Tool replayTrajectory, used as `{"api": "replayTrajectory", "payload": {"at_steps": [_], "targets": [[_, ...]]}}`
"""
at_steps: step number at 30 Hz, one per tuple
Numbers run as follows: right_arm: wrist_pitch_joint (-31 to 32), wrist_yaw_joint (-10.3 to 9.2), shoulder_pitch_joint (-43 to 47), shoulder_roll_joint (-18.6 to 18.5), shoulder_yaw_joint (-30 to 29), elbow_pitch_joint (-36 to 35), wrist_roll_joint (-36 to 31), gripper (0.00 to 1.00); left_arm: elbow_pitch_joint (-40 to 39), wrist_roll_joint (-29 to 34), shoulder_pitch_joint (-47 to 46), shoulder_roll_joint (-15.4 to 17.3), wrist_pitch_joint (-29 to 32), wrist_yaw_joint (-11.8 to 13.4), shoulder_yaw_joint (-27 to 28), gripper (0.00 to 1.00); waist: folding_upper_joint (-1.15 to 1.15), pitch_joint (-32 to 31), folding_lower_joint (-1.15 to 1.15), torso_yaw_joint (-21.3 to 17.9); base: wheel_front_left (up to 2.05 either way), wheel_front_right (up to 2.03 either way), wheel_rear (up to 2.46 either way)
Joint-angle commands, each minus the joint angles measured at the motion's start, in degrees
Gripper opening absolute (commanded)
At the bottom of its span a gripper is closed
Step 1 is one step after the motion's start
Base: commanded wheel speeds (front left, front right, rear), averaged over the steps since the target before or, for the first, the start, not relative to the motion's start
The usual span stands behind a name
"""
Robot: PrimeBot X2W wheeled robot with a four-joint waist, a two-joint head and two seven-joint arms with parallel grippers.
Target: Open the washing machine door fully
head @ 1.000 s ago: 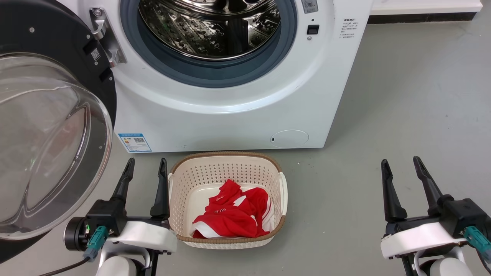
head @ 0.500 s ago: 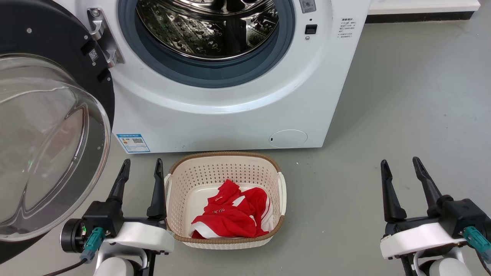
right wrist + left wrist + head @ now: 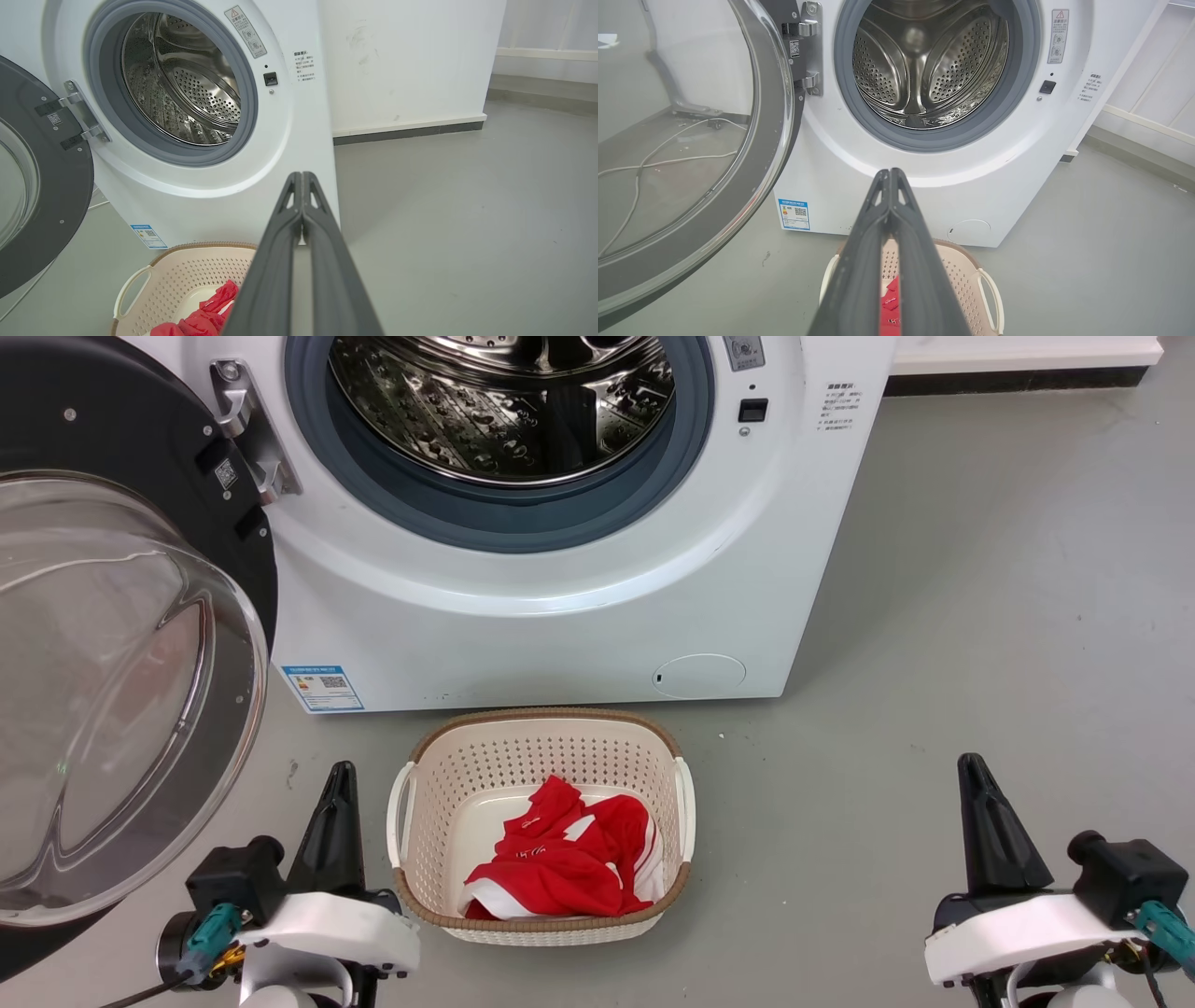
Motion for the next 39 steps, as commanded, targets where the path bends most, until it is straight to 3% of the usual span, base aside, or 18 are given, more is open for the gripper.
{"api": "replayTrajectory", "payload": {"at_steps": [1, 39], "targets": [[0.46, 0.00, -0.88, -0.48, 0.04, -0.54, 3.40, 0.00, -0.69, -3.05, -1.15, 0.13, 0.57, -0.27, 0.48, 0.00, 0.00, -0.08, 0.00, 0.02, 0.00, 0.00, 0.00], [7.57, -0.02, -2.55, -1.82, -0.62, 2.06, 39.70, 0.00, 0.50, -37.19, -1.31, 0.07, 8.75, -1.98, 2.43, 0.00, 0.00, -1.73, 0.00, 0.34, 0.00, 0.00, 0.00]]}}
